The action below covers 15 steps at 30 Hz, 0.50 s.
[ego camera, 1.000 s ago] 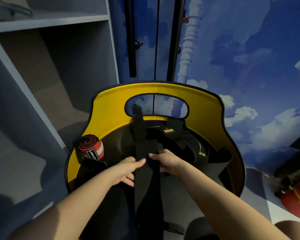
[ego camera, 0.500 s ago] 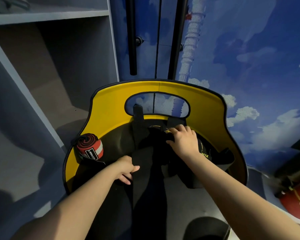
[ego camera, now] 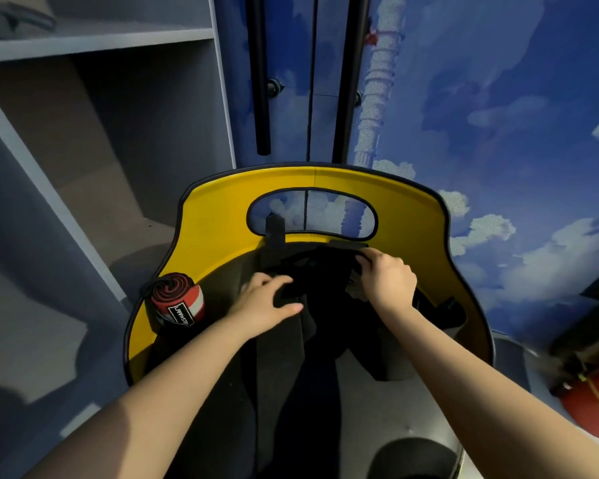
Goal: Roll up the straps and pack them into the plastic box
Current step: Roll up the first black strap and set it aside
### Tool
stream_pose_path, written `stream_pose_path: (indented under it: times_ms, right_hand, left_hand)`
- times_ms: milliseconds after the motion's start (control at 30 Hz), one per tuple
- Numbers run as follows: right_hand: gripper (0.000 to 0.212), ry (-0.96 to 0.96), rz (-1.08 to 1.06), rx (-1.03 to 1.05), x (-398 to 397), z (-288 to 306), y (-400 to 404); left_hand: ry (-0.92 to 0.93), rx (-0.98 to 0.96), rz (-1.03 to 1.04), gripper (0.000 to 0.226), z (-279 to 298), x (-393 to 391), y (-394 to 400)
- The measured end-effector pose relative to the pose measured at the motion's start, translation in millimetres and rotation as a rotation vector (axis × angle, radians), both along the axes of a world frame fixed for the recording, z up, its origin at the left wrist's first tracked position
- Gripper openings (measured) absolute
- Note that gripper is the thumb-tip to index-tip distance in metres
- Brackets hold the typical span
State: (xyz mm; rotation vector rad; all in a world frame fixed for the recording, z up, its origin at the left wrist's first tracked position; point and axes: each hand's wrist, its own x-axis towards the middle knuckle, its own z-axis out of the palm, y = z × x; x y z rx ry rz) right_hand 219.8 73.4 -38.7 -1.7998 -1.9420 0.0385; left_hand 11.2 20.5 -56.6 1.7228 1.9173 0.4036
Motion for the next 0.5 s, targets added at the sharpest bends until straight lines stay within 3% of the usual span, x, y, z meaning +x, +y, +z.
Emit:
stream_pose_path:
  times_ms: [100,167,267,367,500]
  right_hand:
    - [0.027,0.046,-0.004,0.040,-2.4,5.0,-3.3]
    - [0.026,0.050,-0.003,0.058,-3.0,6.9,-4.5]
    - [0.024,-0.002,0.047,0.074,-3.8,3.8,-7.7]
    - [0.020,0.063,0.192,0.130,-1.9,-6.6,-11.0]
    - [0.021,0.068,0.380,0.107,1.8,-13.8,-11.8]
  left_hand:
    - [0.085,-0.049,-0.184,0.075,-5.4,21.5,-1.3]
    - [0.036,-0.068,-0.119,0.081,-11.1,33.1,4.4]
    - [-0.326,-0.024,0.150,0.075,-8.7,51.0,20.1]
    - [-0.612,-0.018,0.366,0.066,-3.2,60.6,35.6]
    - [-0.763,-0.071,0.548,0.064,-9.1,64.4,50.4]
